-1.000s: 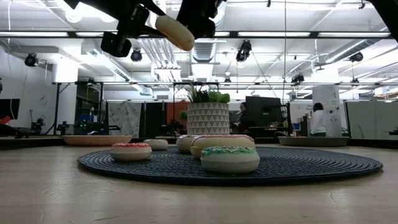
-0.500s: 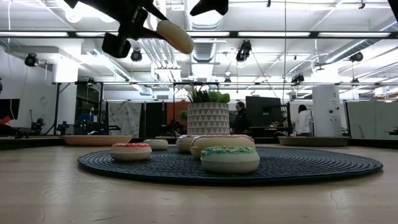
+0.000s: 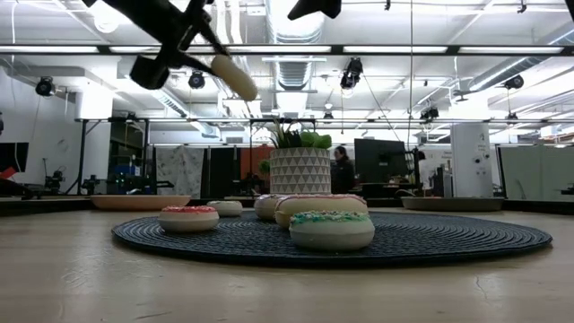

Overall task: Pick & Place donuts
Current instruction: Put the large white donut on the pink plate

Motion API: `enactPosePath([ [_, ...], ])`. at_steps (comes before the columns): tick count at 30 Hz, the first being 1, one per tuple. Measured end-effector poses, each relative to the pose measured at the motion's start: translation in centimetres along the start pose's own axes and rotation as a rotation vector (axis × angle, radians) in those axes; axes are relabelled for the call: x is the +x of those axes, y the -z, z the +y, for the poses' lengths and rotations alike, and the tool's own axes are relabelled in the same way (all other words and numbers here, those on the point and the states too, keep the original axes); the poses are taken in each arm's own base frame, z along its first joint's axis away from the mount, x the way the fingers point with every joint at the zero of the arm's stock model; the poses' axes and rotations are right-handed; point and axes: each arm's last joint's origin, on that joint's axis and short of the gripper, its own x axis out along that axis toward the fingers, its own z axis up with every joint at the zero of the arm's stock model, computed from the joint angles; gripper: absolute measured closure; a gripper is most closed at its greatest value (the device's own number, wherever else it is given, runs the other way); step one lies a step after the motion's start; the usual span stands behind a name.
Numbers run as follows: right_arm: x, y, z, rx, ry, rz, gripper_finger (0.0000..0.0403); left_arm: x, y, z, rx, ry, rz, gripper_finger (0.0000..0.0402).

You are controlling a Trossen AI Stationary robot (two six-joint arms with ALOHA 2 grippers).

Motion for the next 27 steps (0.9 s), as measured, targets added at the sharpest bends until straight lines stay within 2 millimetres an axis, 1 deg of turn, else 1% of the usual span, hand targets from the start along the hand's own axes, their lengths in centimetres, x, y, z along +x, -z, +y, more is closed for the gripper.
enactPosePath([
  [4,0.3,0.3,0.0,0.001,0.003,0.027,0.0154,-1.2,-0.3,0.7,-0.010,-0.071,-0.062,0.0296],
  [11,0.3,0.3,0.0,-0.007,0.003,0.029,0.0154,-3.7,-0.9,1.6,-0.019,-0.131,-0.165,0.0296],
  [18,0.3,0.3,0.0,-0.025,0.003,0.029,0.0154,-6.3,-1.7,2.7,-0.027,-0.194,-0.319,0.0296],
  [22,0.3,0.3,-0.1,-0.029,0.004,0.028,0.0154,-7.3,-2.1,3.2,-0.038,-0.221,-0.388,0.0296],
  [27,0.3,0.3,-0.1,-0.032,0.004,0.028,0.0154,-8.0,-2.8,3.9,-0.056,-0.266,-0.453,0.0296],
])
